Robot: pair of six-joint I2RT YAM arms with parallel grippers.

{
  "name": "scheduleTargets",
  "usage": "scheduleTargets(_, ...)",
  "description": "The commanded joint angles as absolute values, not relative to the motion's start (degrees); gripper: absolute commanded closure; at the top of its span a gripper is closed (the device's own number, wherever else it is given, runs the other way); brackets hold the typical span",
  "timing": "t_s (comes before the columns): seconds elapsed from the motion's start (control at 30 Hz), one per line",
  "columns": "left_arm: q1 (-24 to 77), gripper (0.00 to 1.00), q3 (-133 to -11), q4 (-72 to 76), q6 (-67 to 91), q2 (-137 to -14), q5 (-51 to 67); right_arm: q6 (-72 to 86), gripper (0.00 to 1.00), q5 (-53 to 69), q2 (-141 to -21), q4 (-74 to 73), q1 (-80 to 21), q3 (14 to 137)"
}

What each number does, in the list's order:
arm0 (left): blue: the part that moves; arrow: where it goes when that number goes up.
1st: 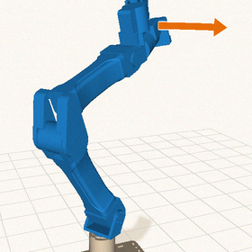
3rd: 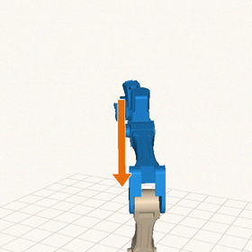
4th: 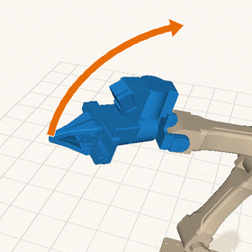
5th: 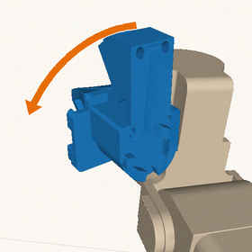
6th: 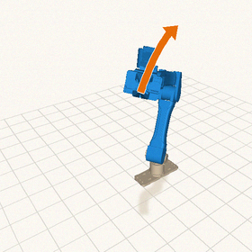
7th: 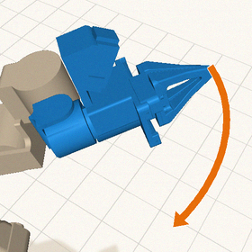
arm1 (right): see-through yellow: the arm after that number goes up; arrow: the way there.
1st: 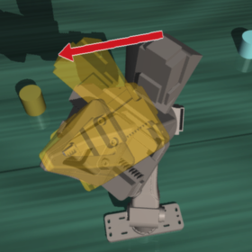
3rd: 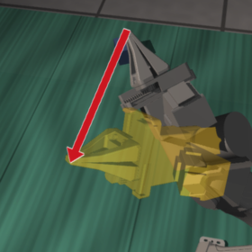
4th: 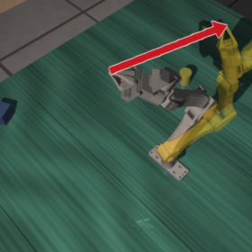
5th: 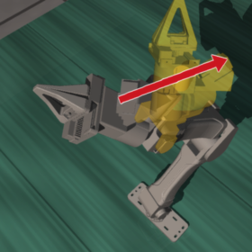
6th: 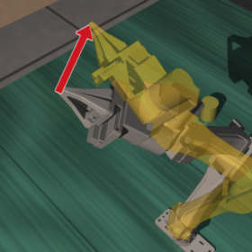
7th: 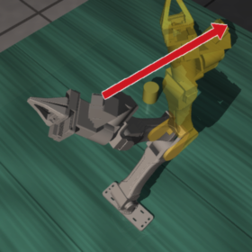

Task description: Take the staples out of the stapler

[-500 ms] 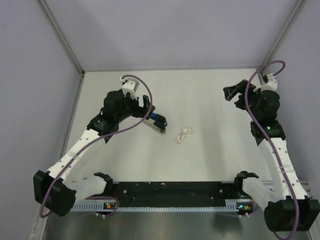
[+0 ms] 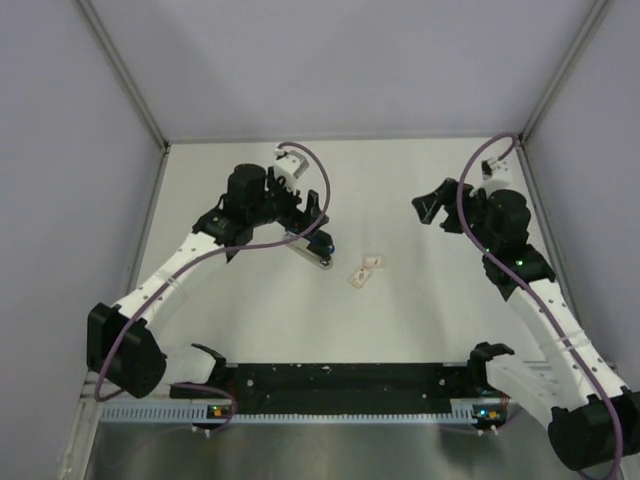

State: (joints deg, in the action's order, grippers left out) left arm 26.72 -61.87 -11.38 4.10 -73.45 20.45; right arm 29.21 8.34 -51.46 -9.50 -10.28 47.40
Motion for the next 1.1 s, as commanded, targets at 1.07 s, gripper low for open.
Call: scheduleTargets(1.07,23.64,0.10,-80.24,-30.41,-39.29,-105.20,28.83,23.47,0.01,13.01,-46.23,-16.44,-20.83,45.53)
